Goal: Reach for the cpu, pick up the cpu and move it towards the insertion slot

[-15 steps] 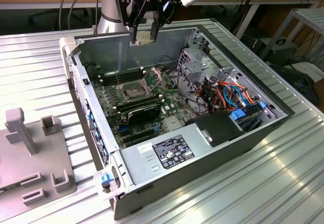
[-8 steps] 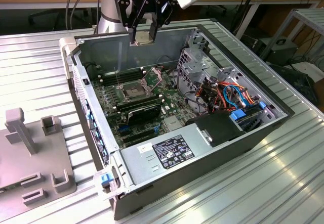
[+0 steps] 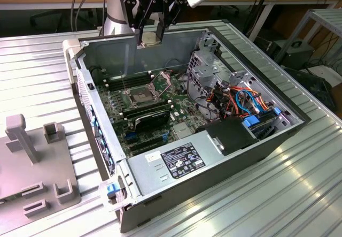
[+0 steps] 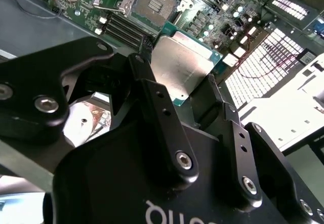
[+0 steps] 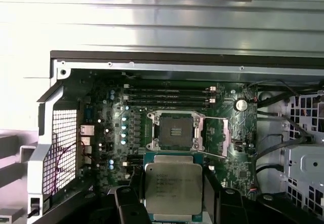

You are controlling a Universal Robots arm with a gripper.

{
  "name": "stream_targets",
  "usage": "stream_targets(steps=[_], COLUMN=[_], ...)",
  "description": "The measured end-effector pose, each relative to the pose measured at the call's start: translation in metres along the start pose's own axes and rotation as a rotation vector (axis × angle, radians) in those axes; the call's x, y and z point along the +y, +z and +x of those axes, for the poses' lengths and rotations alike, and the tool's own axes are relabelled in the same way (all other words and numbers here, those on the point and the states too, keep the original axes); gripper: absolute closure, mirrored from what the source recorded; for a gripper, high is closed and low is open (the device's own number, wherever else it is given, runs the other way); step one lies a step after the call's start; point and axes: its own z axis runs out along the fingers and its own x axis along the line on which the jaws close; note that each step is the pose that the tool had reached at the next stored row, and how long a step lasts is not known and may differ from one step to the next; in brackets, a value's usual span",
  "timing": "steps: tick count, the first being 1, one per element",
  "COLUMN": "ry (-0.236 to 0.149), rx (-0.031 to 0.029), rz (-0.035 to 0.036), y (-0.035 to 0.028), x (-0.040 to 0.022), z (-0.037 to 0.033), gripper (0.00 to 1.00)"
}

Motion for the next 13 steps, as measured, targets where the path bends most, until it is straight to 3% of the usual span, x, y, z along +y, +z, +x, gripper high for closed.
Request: stream_targets(steps=[7,13], ry=[-0.001,-0.001], rx=[0.0000,0.0000], rz=[-0.0001,0.0000], y=[0.0001,0.0004], x=[0.0044,0.0179], z=[-0.0049,-0.0084], gripper=[0.45,0.45])
